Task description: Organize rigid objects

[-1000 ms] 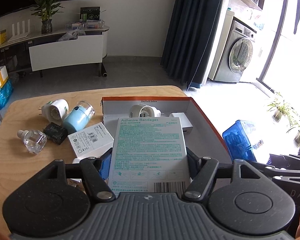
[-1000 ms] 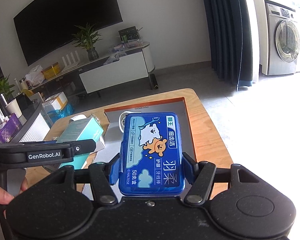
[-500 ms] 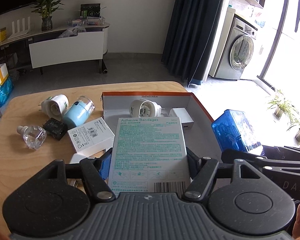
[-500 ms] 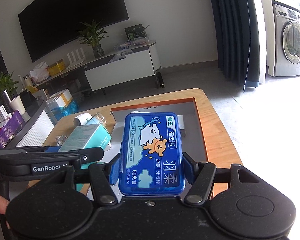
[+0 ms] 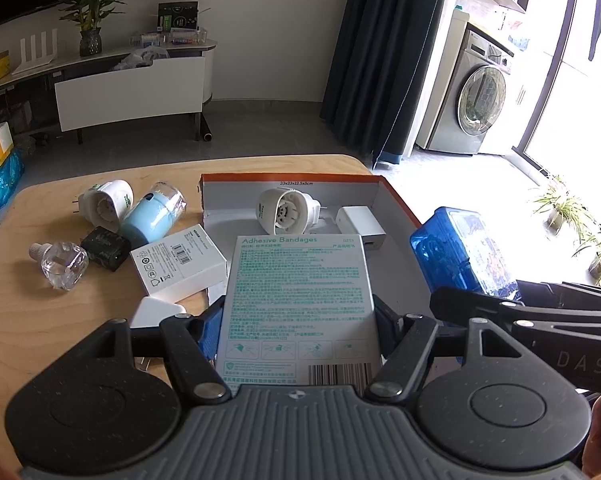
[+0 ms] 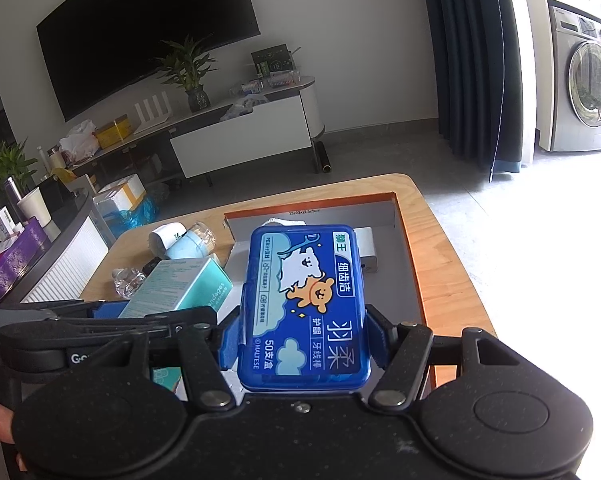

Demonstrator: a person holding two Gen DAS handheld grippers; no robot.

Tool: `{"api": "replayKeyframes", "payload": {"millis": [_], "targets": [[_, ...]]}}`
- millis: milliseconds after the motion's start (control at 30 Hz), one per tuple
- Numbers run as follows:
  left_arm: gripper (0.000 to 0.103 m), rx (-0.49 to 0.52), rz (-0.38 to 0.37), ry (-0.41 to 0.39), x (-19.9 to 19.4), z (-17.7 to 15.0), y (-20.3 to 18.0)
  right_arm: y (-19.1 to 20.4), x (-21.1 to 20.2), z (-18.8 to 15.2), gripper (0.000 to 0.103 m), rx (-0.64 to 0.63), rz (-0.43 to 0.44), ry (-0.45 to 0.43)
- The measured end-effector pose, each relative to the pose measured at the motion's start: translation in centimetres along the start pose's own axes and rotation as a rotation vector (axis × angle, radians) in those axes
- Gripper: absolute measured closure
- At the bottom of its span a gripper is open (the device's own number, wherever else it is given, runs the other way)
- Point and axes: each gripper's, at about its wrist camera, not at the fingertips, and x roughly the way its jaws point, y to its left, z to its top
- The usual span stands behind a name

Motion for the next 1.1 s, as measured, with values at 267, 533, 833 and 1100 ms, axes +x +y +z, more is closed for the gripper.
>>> {"api": "replayKeyframes", "payload": {"millis": [267, 533, 833, 1100], "targets": [[0.032, -0.002, -0.002, 0.006, 0.15, -0.12, -0.08, 0.05, 0.0, 0.0, 0.03, 0.001, -0.001, -0.001], [0.032, -0.002, -0.002, 0.012, 0.32, -0.27, -0.14, -0.04, 0.05, 0.07, 0.03, 0.001, -0.001, 0.002], [0.032, -0.004, 0.001, 0.016, 0.41, -0.35, -0.16, -0.08, 0.29, 0.03, 0.03, 0.001, -0.003, 0.001], [0.032, -0.002, -0.001, 0.015, 0.4, -0.34, -0.13, -0.09, 0.43, 0.04, 0.03, 0.0, -0.005, 0.004]]}}
